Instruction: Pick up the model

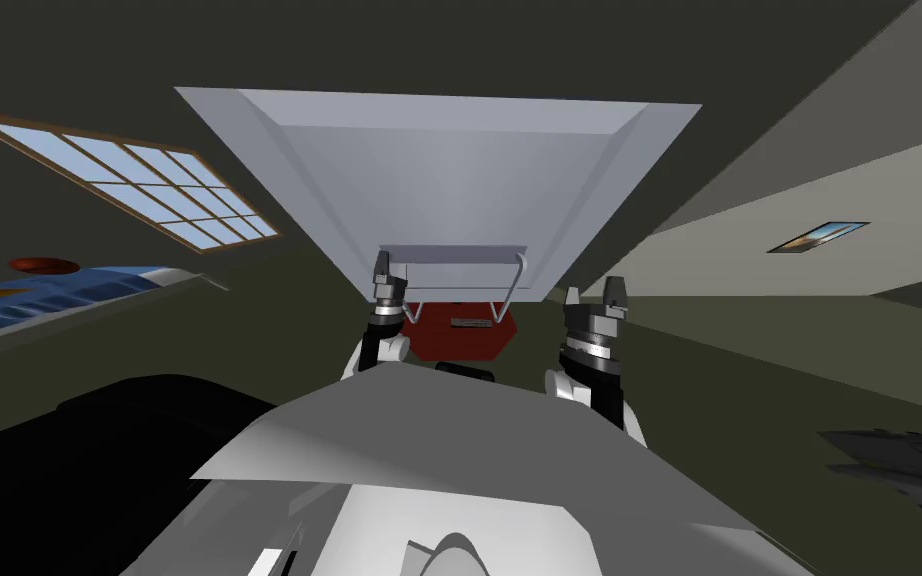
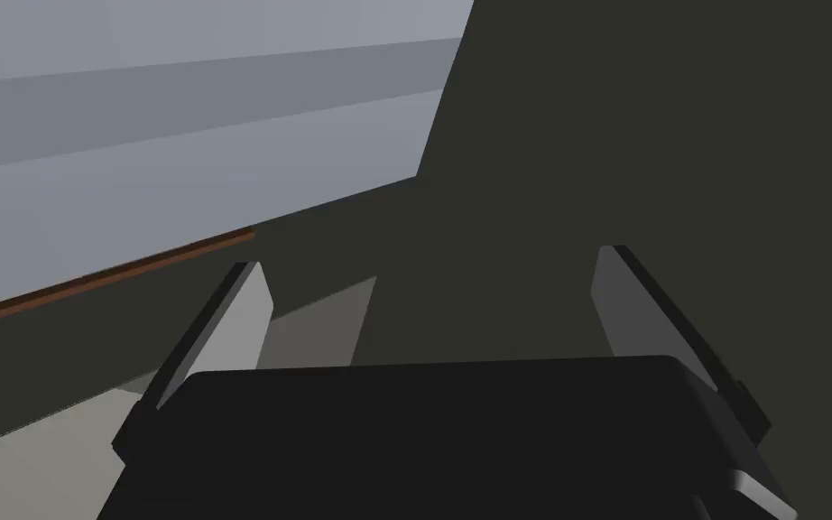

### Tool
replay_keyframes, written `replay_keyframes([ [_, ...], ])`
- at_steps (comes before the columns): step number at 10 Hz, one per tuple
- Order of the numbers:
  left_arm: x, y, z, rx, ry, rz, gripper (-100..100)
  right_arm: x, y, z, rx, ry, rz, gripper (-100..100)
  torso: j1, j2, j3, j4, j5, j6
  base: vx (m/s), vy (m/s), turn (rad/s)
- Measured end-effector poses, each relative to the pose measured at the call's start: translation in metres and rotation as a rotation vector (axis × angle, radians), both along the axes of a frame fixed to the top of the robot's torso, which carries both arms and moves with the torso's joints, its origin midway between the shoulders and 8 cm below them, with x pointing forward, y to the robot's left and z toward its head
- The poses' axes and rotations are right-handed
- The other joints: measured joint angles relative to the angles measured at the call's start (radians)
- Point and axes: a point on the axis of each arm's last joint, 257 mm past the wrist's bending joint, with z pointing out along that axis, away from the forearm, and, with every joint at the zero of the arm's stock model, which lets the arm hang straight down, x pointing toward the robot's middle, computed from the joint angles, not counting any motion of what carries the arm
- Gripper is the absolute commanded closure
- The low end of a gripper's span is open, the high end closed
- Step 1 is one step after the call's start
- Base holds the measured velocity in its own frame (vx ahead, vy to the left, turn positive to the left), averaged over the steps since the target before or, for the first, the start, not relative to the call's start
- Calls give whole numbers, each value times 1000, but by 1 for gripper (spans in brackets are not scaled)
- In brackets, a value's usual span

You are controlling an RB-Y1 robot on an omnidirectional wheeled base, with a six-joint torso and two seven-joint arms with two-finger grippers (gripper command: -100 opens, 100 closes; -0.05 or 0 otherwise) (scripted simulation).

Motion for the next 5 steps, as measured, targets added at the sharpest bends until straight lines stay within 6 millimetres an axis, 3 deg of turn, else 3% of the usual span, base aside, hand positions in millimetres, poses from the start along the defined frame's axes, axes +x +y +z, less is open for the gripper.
replay_keyframes([
  [5, 0, 0, 0, 0, 0, 0, 0, 3, 44, -1, -104, -7, 111, -100, 2, 7, 4, 1, 1, 0, -93, 31, 102],
])
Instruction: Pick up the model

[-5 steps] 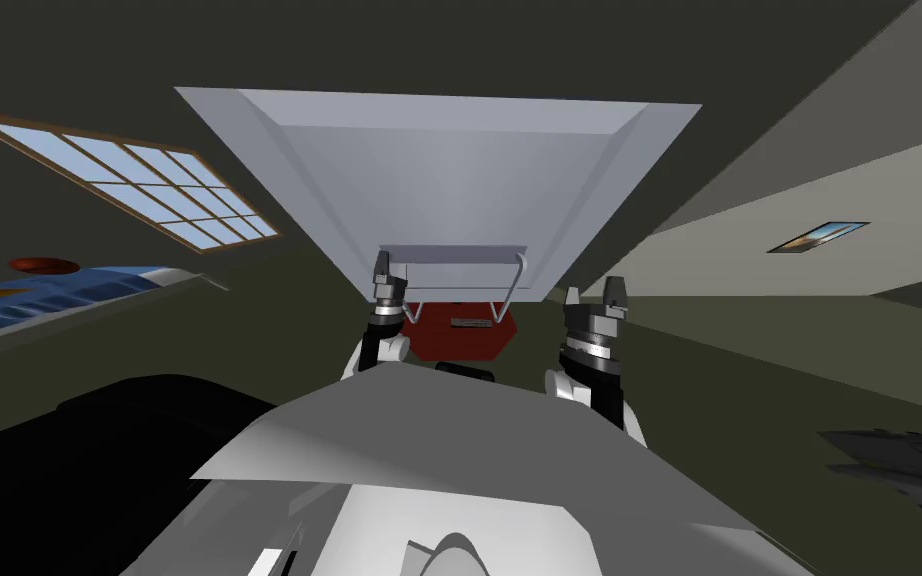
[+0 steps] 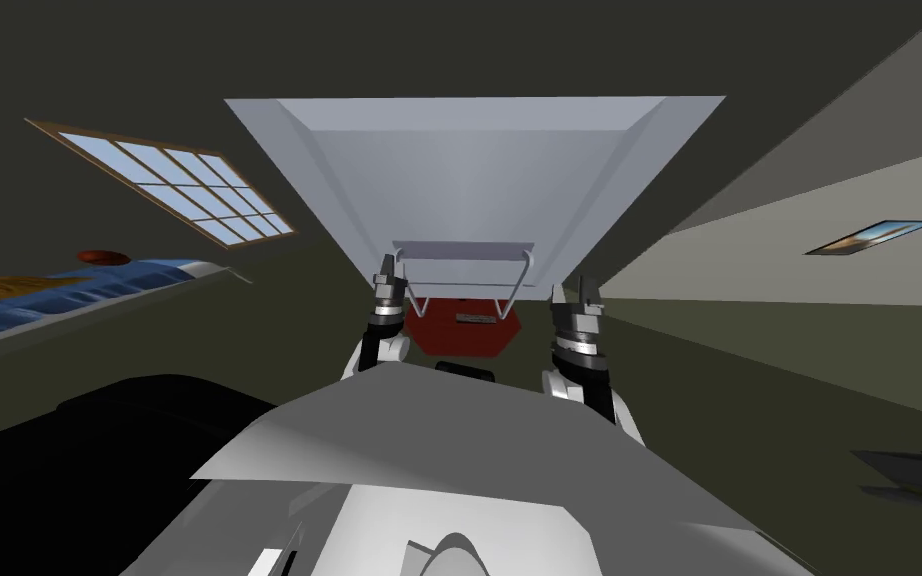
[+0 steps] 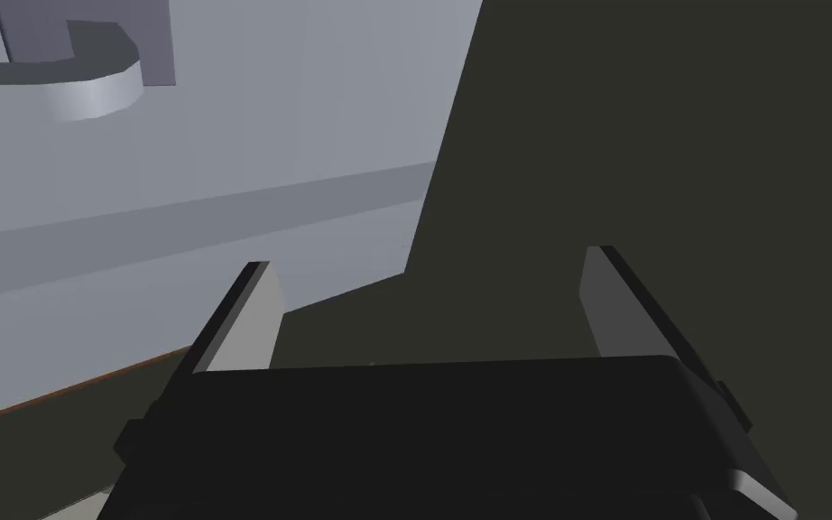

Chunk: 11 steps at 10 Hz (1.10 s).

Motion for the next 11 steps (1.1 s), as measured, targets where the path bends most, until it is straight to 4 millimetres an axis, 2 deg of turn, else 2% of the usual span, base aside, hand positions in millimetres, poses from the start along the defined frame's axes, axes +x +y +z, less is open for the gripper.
replay_keyframes([
  [2, 0, 0, 0, 0, 0, 0, 0, 3, 17, -10, -44, 19, 35, -100, 2, 1, 1, 0, 0, 0, -109, 72, 179],
  [4, 0, 0, 0, 0, 0, 0, 0, 3, 37, -35, -98, 61, 64, -100, 4, 0, 0, 0, 1, 0, -109, 92, 262],
  [6, 0, 0, 0, 0, 0, 0, 0, 8, 47, -70, -173, 120, 87, -100, 3, 2, 1, 1, 1, 0, -116, 111, 239],
  [8, 0, 0, 0, 0, 0, 0, 0, 12, 55, -115, -269, 213, 101, -100, 5, 1, 1, 0, 1, 0, -90, 135, 372],
  [9, 0, 0, 0, 0, 0, 0, 0, 10, 55, -140, -325, 260, 107, -100, 5, 0, 0, 0, 1, 0, -37, 88, 67],
  [11, 0, 0, 0, 0, 0, 0, 0, 9, 57, -171, -398, 325, 114, -100, 2, -3, -1, 0, 0, 0, -29, 73, 141],
])
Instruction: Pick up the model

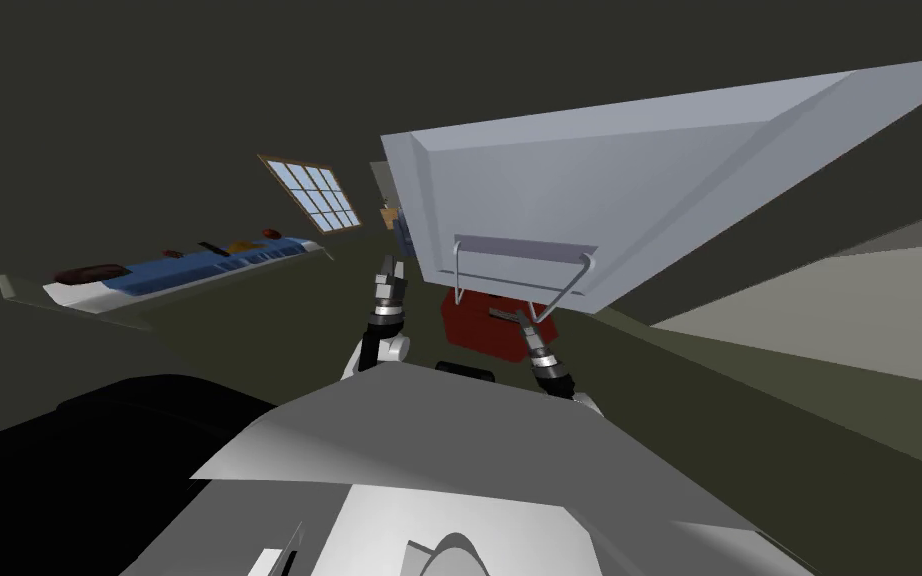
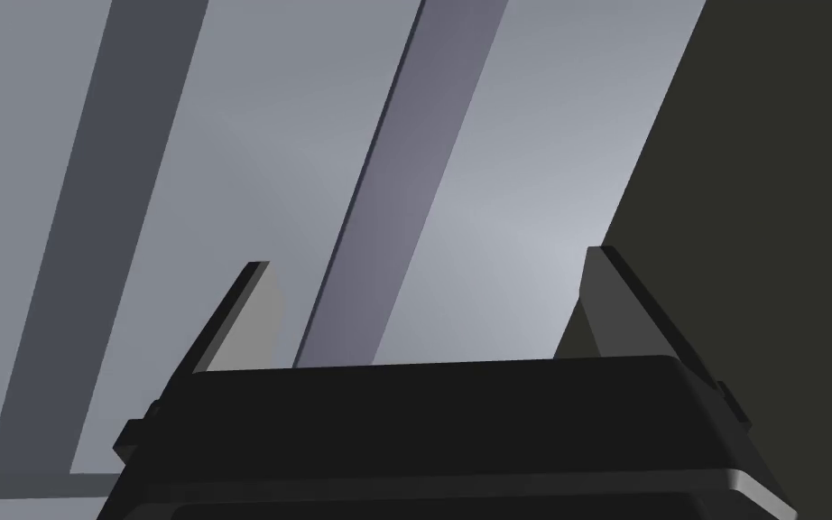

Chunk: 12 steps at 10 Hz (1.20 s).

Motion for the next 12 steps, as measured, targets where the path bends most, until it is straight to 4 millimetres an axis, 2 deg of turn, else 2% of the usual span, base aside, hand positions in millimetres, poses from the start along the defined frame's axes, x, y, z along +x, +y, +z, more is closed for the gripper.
replay_keyframes([
  [4, 0, 0, 0, 0, 0, 0, 0, -16, -11, -69, -148, 123, 10, -100, -2, -1, 0, 0, 0, 0, -20, 61, 195],
  [6, 0, 0, 0, 0, 0, 0, 0, -20, -19, -91, -190, 164, 10, -100, -4, -1, -1, 0, -1, 1, -12, 39, 140],
  [9, 0, 0, 0, 0, 0, 0, 0, -41, -34, -143, -316, 258, 28, -100, -2, -1, -1, 0, -1, 0, -15, 62, 171],
  [12, 0, 0, 0, 0, 0, 0, 0, -60, -60, -189, -441, 352, 46, -100, -3, -1, -1, 0, 0, 1, -10, 75, 197],
])
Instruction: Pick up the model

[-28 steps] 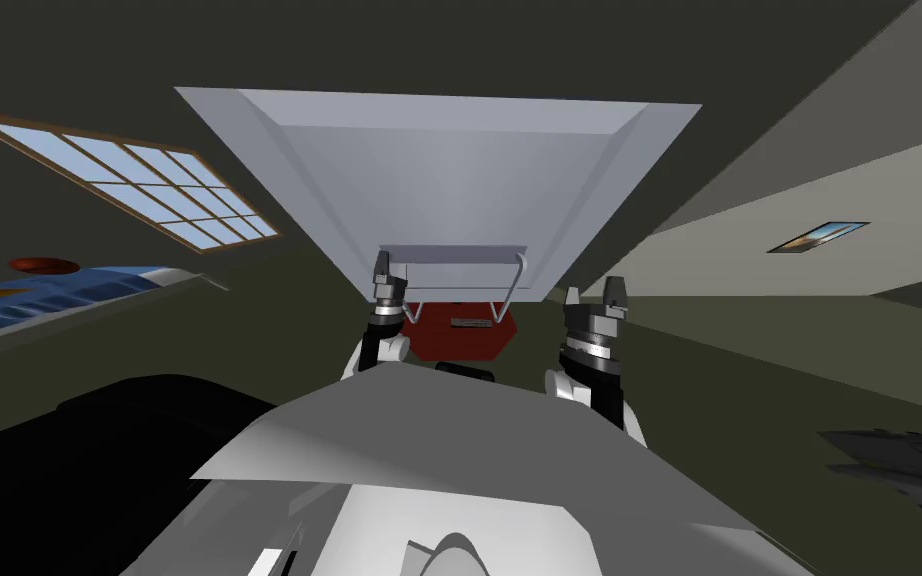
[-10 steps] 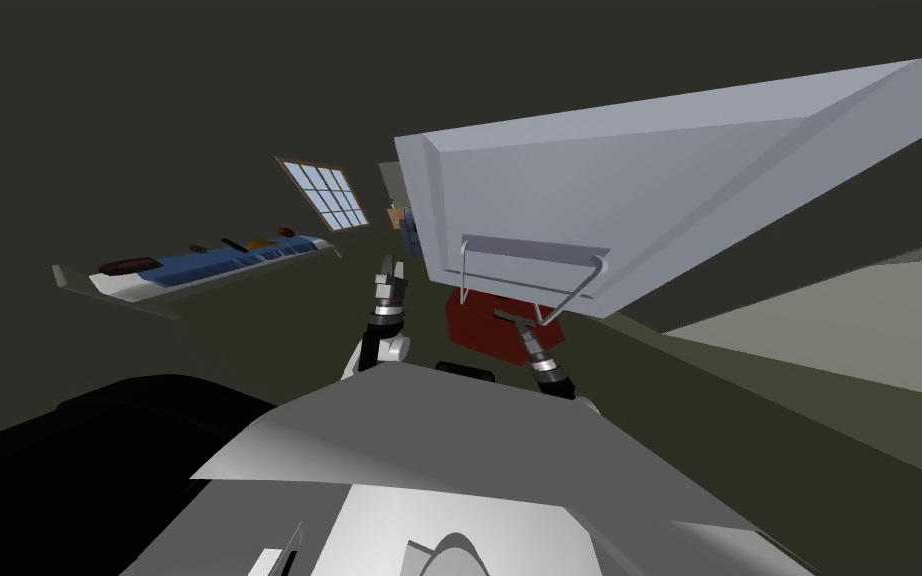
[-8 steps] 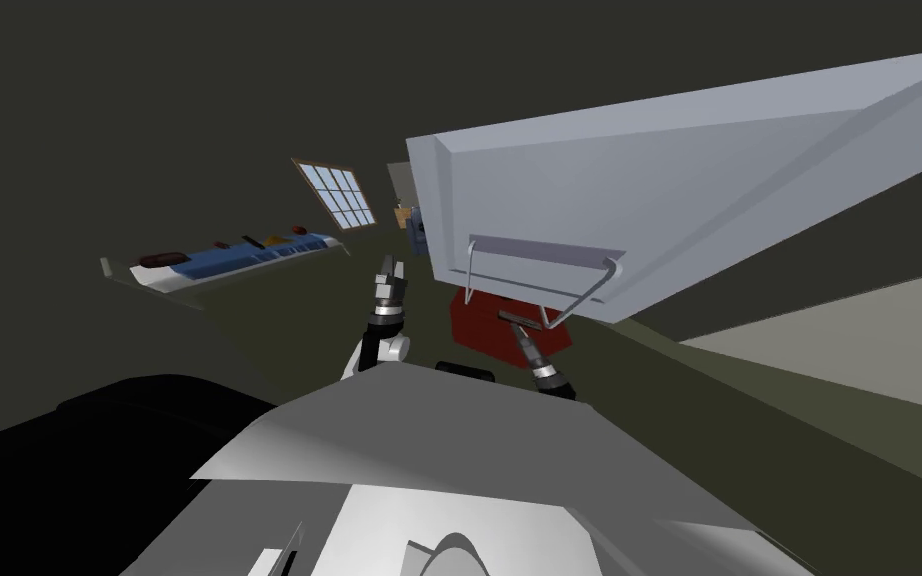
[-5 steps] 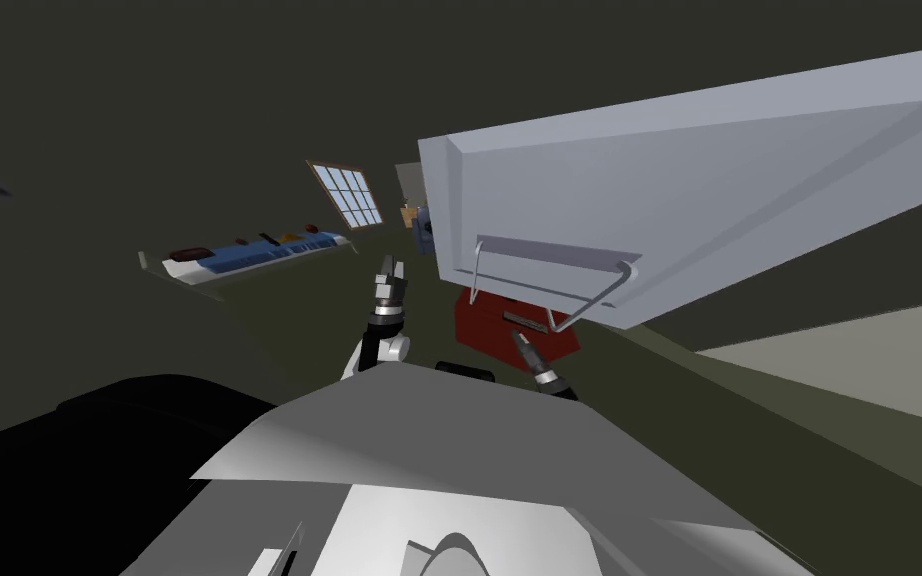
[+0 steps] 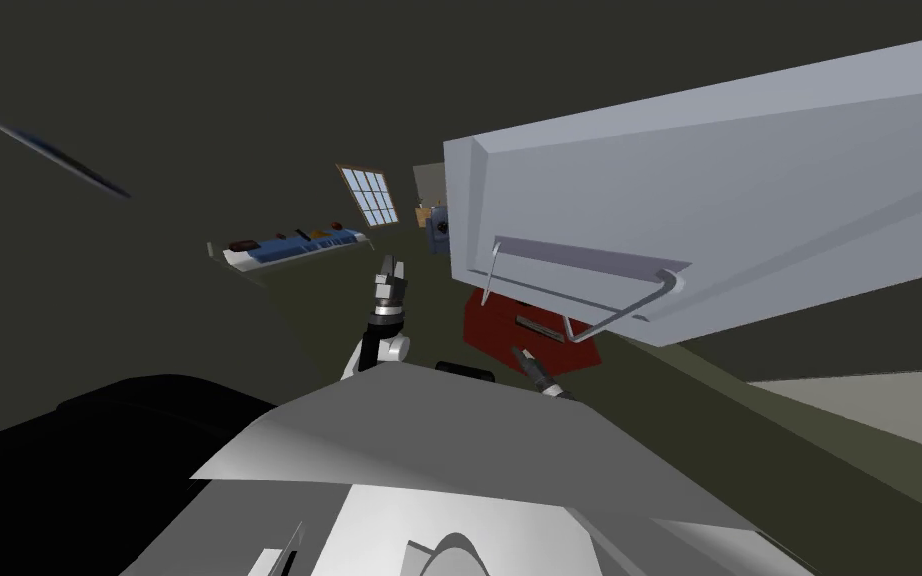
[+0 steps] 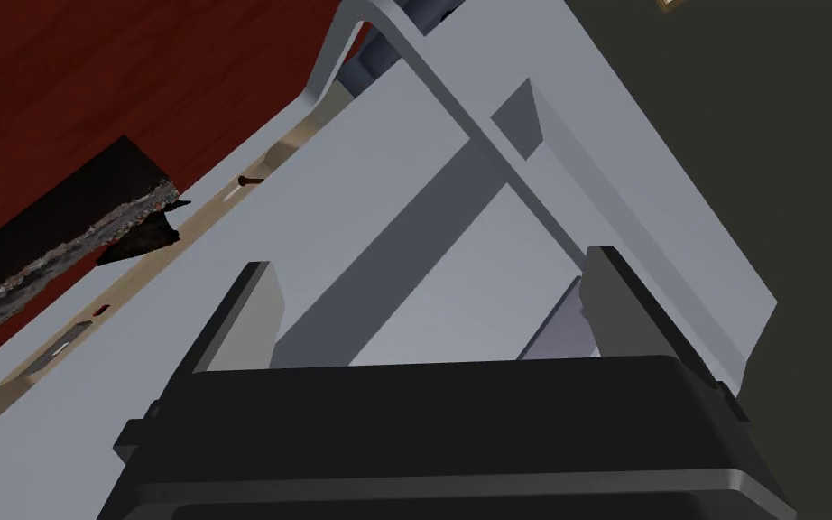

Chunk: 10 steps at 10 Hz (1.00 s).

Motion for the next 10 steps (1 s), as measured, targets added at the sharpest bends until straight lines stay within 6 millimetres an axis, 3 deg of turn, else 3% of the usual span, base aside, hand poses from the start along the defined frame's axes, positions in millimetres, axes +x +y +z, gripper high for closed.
replay_keyframes([
  [3, 0, 0, 0, 0, 0, 0, 0, -38, -38, -56, -145, 117, 29, -100, -1, 0, 0, 0, 0, -1, -7, 54, 204],
  [5, 0, 0, 0, 0, 0, 0, 0, -56, -53, -65, -201, 152, 52, -100, -2, 0, 0, 0, 0, 0, 6, 37, 104],
  [10, 0, 0, 0, 0, 0, 0, 0, -124, -124, -114, -430, 322, 128, -100, -1, -2, -1, 0, 0, -1, 23, 45, 207],
])
